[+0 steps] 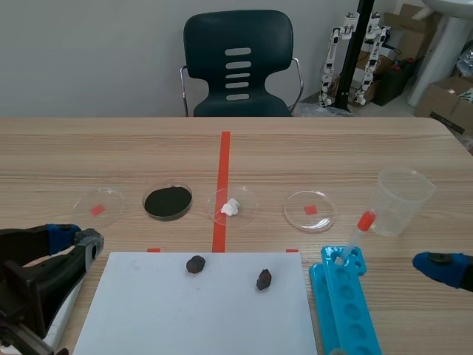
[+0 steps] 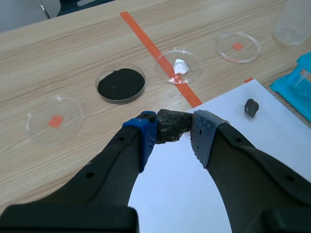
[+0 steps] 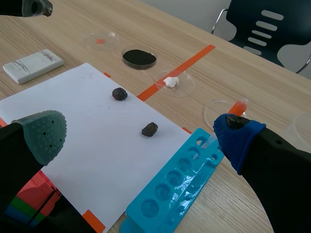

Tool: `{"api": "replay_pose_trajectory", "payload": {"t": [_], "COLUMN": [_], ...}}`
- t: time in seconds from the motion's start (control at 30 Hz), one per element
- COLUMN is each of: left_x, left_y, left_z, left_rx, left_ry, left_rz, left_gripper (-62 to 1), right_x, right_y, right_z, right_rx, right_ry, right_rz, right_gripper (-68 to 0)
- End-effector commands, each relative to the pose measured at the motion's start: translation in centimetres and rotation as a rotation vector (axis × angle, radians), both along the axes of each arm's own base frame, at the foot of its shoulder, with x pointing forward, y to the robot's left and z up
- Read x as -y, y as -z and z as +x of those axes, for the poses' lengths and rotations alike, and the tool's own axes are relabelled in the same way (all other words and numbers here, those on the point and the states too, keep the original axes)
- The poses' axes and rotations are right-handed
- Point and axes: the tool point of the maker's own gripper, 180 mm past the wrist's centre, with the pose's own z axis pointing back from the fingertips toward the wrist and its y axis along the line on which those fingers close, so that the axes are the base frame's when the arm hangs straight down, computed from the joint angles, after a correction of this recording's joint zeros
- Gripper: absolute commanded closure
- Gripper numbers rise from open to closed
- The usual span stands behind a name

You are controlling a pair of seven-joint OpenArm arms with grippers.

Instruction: Put the mineral in the empty petri dish

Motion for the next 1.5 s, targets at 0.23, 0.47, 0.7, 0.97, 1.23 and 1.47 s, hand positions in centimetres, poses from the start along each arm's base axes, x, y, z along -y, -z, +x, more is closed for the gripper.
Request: {"api": "replay_pose_trajectory", "payload": {"t": [0.23,0.47,0.7,0.97,1.23,1.47], "left_x": [0.3,0.0,0.1,-1.5,-4.2,-5.9], "left_y": [-0.4,1.7,2.5,4.3,6.2,7.0], "left_z": [0.7,1.4,2.2,6.7,12.4,16.3], "left_rx": [0.033,0.041,0.078,0.05,0.008,-0.014], "left_ry": [-0.001,-0.011,-0.008,-0.075,-0.192,-0.276], "left_rz": [-0.027,-0.053,-0.086,-0.025,0.011,0.001], "left_gripper": [-11.6,-11.6,-11.7,-11.7,-11.7,-11.7], "right_x": [0.0,0.0,0.0,0.0,0.0,0.0], "right_y": [-0.6,-0.6,-0.6,-0.6,-0.6,-0.6], "right_z": [0.2,0.2,0.2,0.2,0.2,0.2], "right_rx": [0.018,0.018,0.018,0.018,0.018,0.018], "right_ry": [0.002,0.002,0.002,0.002,0.002,0.002], "right_rz": [0.017,0.017,0.017,0.017,0.017,0.017], "right_gripper": [-63.8,-63.8,-63.8,-63.8,-63.8,-63.8]}}
